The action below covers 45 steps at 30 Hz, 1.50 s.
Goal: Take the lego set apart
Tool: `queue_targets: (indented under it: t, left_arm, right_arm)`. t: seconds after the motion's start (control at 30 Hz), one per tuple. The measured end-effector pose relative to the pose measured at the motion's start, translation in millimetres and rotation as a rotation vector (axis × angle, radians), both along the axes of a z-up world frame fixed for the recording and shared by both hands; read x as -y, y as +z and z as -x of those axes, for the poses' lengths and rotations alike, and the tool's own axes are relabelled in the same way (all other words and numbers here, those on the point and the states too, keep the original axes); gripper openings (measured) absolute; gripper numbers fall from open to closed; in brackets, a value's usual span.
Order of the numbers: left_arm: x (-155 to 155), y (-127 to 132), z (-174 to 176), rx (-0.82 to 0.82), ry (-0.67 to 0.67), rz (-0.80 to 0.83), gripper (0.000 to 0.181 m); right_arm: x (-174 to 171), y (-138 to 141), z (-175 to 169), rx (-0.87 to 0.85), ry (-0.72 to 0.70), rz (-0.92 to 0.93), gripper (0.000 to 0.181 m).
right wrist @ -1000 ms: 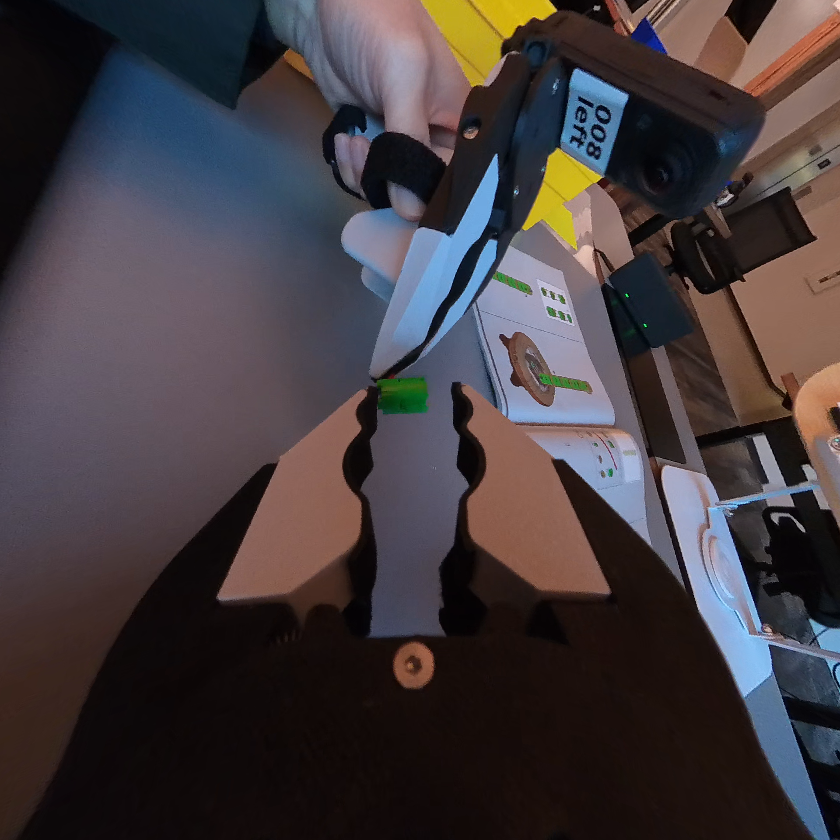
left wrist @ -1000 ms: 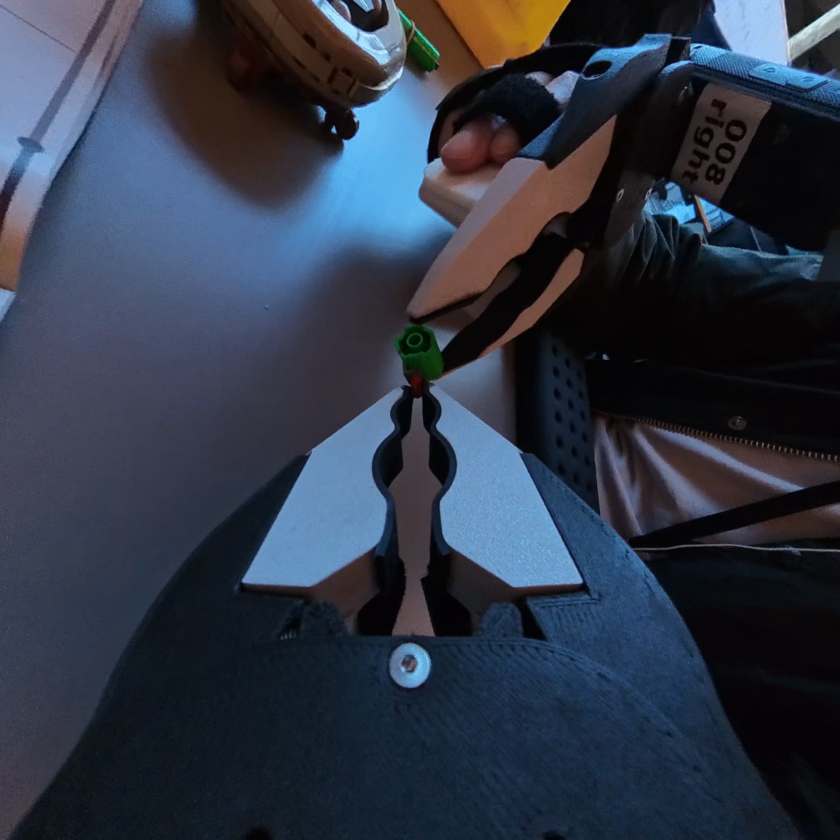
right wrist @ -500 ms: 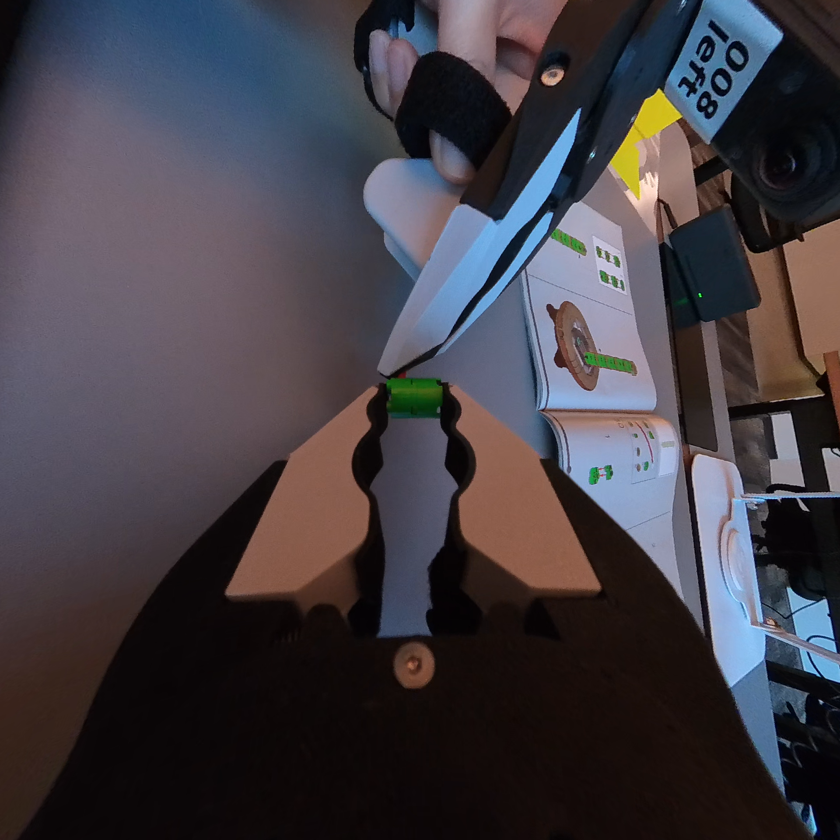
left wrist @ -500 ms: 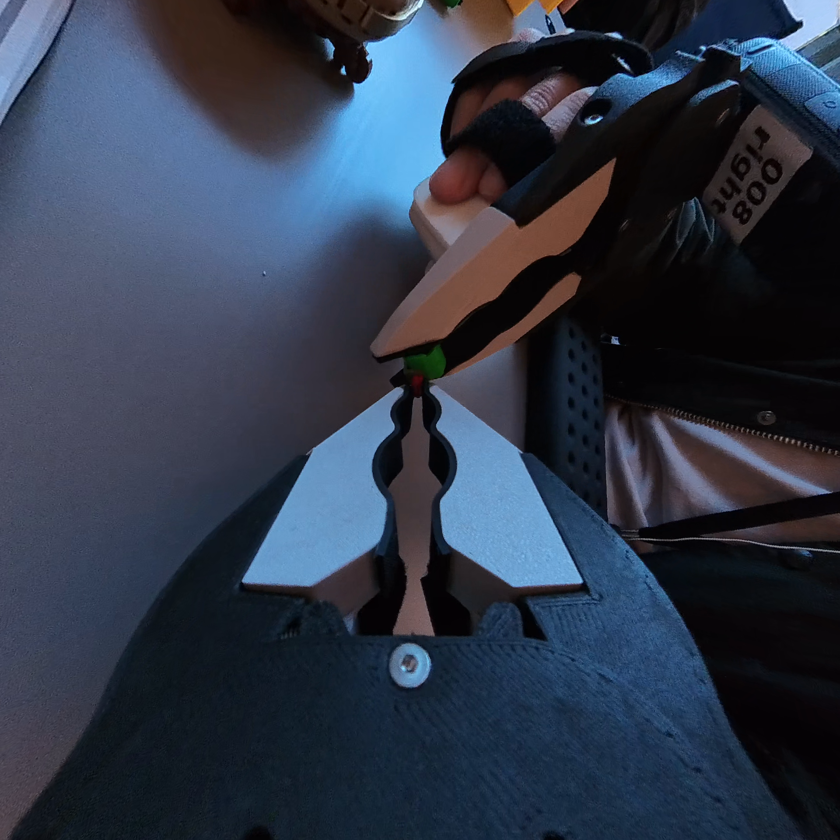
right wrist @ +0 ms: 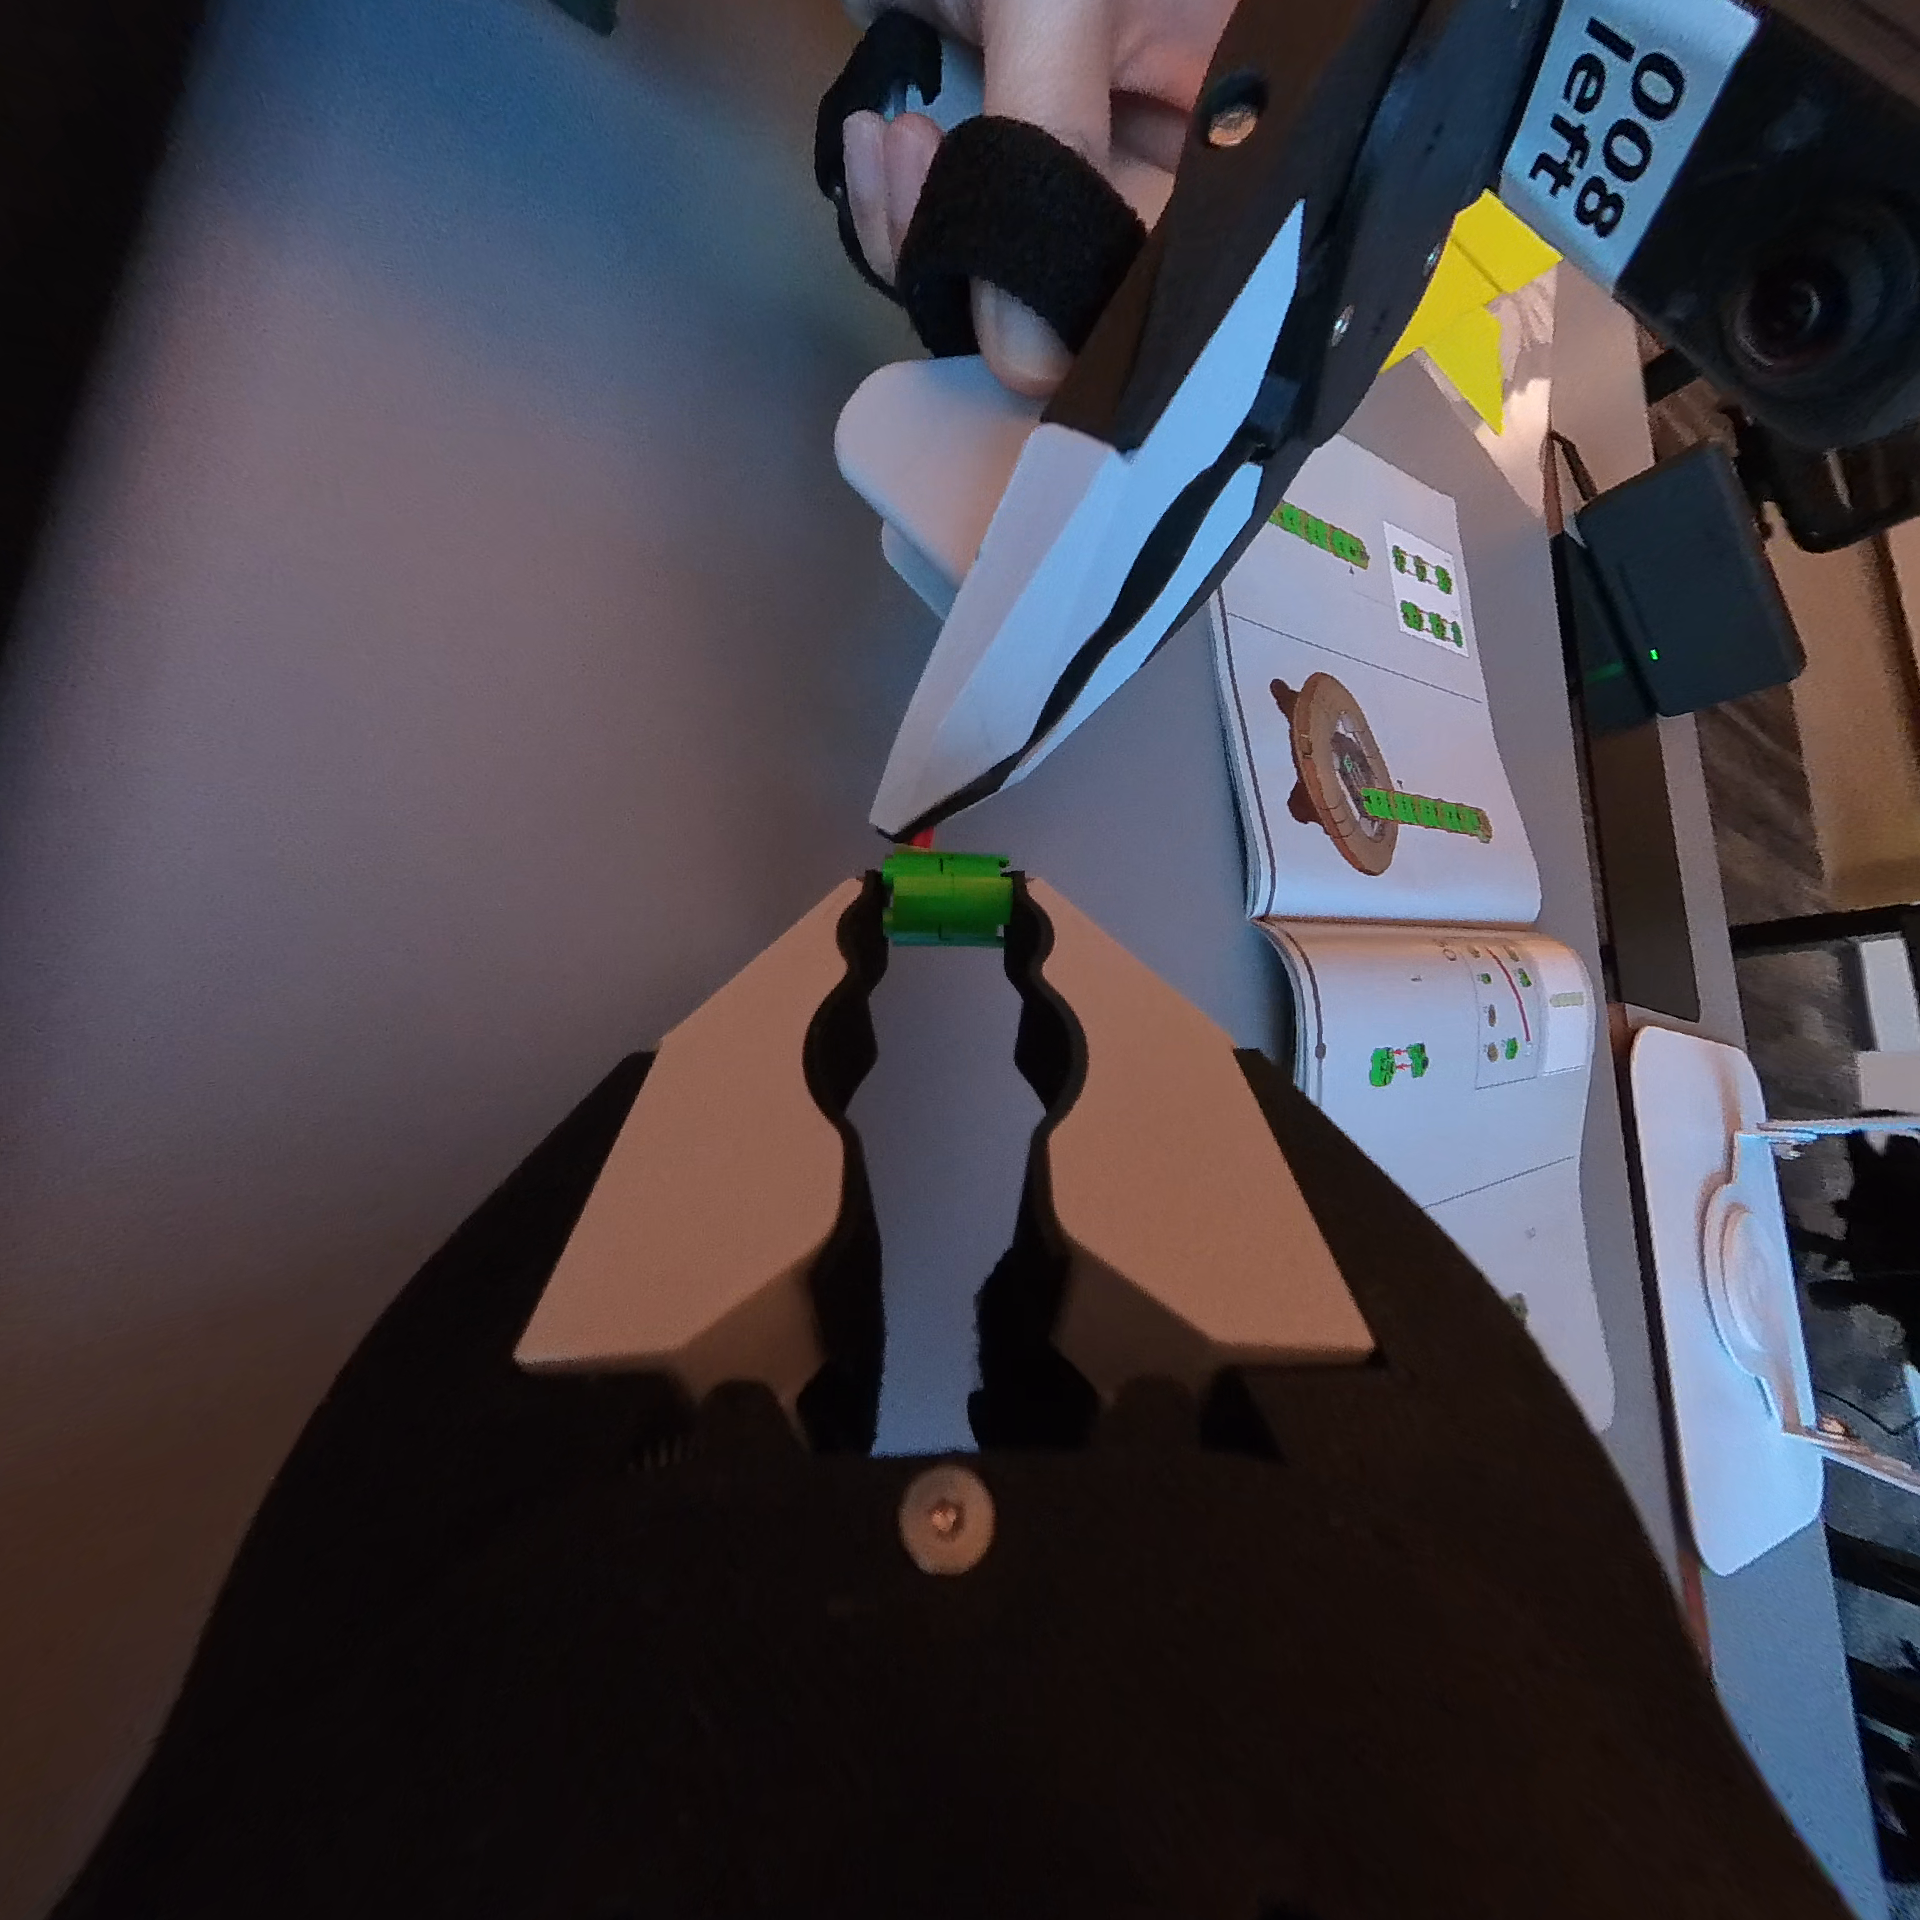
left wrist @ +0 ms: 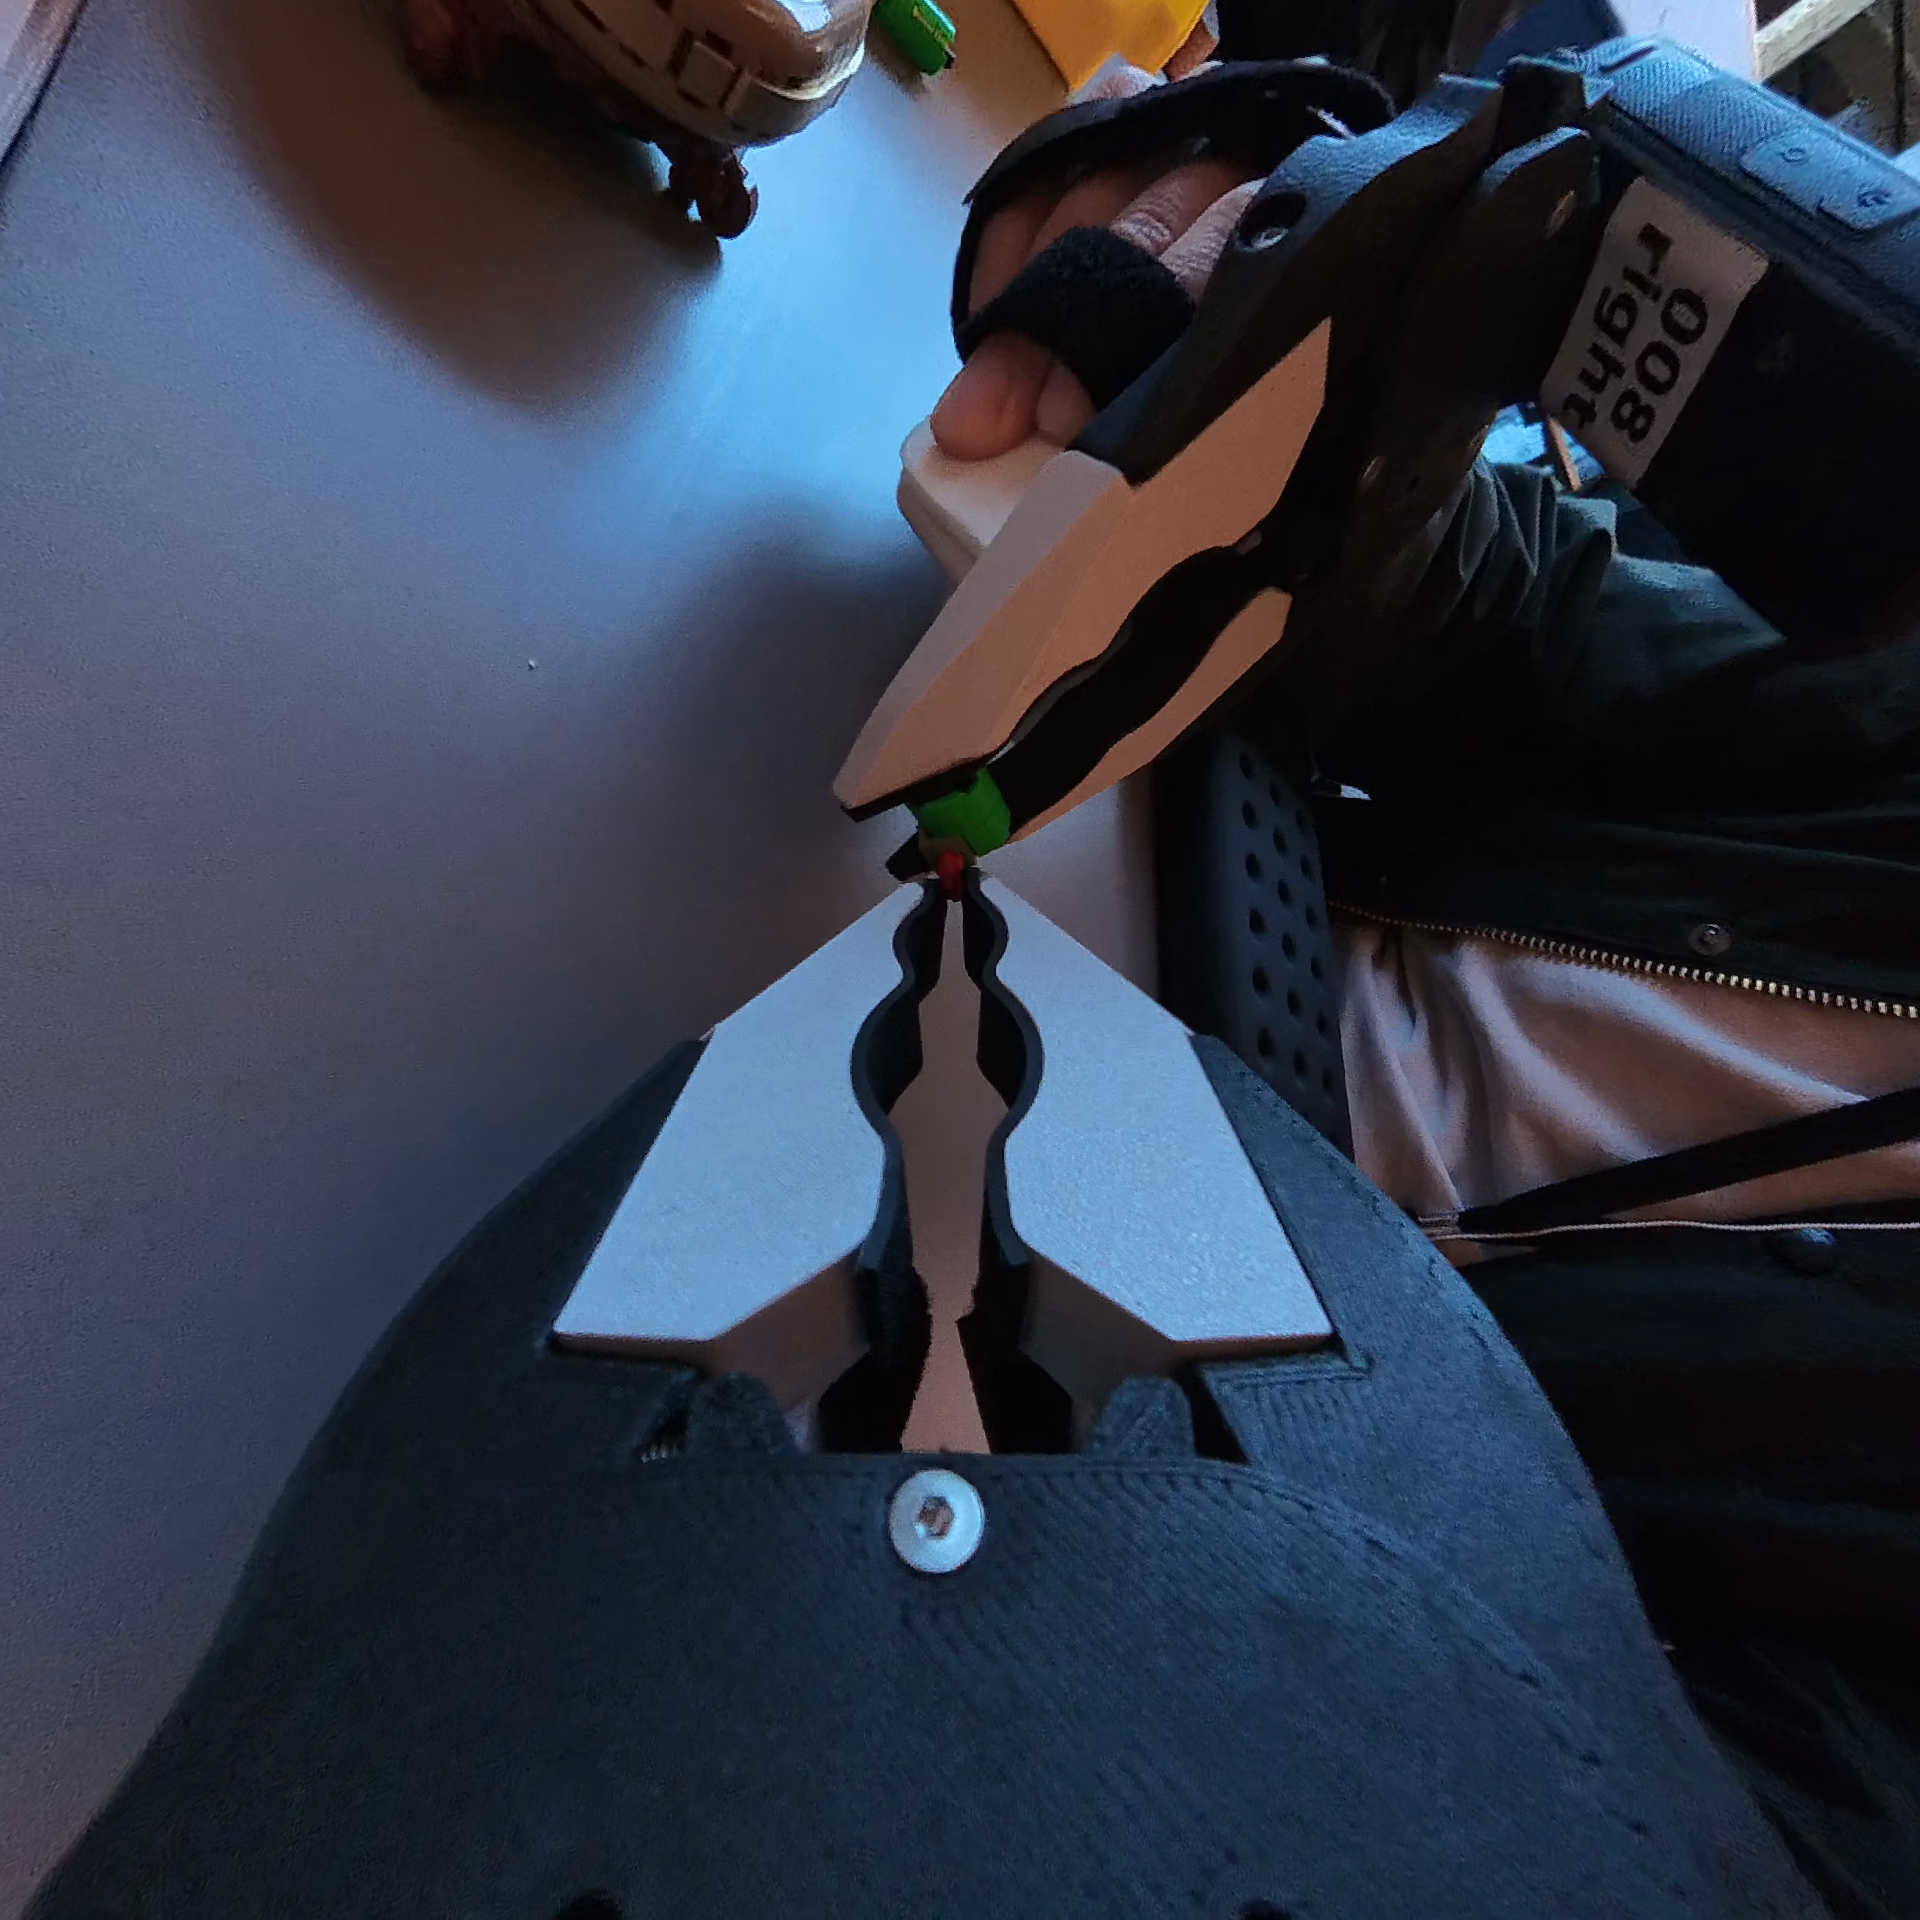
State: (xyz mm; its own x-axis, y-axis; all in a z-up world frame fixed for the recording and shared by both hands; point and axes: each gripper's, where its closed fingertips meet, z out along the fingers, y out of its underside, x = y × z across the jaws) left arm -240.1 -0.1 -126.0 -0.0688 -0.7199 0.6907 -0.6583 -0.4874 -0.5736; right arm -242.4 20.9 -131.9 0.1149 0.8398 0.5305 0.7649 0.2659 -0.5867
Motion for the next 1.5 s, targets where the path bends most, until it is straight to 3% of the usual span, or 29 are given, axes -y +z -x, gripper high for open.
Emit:
queue_targets:
  t: [0.13,0.2,0.23,0.3,0.37,0.47,0.57,0.7,0.8,0.9,1.0,1.17,1.3,1.37,1.43,1.5]
  left_arm:
    - [2,3,1,0.008,-0.013,0.001,0.002]
    - [-12,-26,23,-0.156,0.001,-0.136,0.000]
    - [-14,-24,30,-0.129,0.005,-0.125,0.000]
    - [-8,16,28,0.055,0.025,0.073,0.000]
    - [-10,35,20,0.147,0.054,0.069,0.000]
    - [-12,26,4,0.116,0.096,-0.027,0.000]
    - [-8,24,-10,0.119,0.103,0.011,0.014]
    - [-13,23,-15,0.110,0.115,0.007,0.019]
    - [-33,49,-13,0.206,0.237,-0.137,0.017]
    - [-59,98,8,0.332,0.449,-0.422,0.015]
    - [-75,149,57,0.434,0.734,-0.578,0.023]
    - [-82,183,185,0.419,1.142,-0.562,0.034]
    - [-102,171,348,0.078,1.577,-0.737,0.059]
    - [-105,159,417,-0.052,1.712,-0.765,0.064]
    - [-107,135,453,-0.113,1.743,-0.676,0.065]
    - [-109,107,466,-0.128,1.715,-0.556,0.069]
  right_arm:
    - [2,2,-2,-0.005,-0.004,0.016,0.022]
    - [-12,-13,-41,0.174,-0.137,-0.001,0.022]
    - [-13,-14,-55,0.162,-0.159,0.017,0.022]
    - [-1,11,-47,-0.069,-0.112,0.081,0.021]
    - [2,31,-40,-0.150,-0.090,0.056,0.021]
    - [-3,31,-33,-0.155,-0.067,0.017,0.021]
    - [-7,18,-36,-0.101,-0.077,0.004,0.022]
    - [-12,13,-39,-0.056,-0.096,-0.038,0.022]
    - [-16,16,-41,-0.040,-0.113,-0.087,0.022]
    - [-18,21,-45,-0.043,-0.125,-0.118,0.022]
    - [-19,26,-47,-0.049,-0.132,-0.147,0.022]
    - [-21,23,-48,-0.008,-0.134,-0.165,0.022]
    - [-18,18,-45,0.028,-0.116,-0.171,0.022]
    - [-18,19,-42,0.039,-0.108,-0.185,0.022]
    - [-17,22,-40,0.032,-0.102,-0.194,0.022]
    - [-16,24,-39,0.024,-0.100,-0.199,0.022]
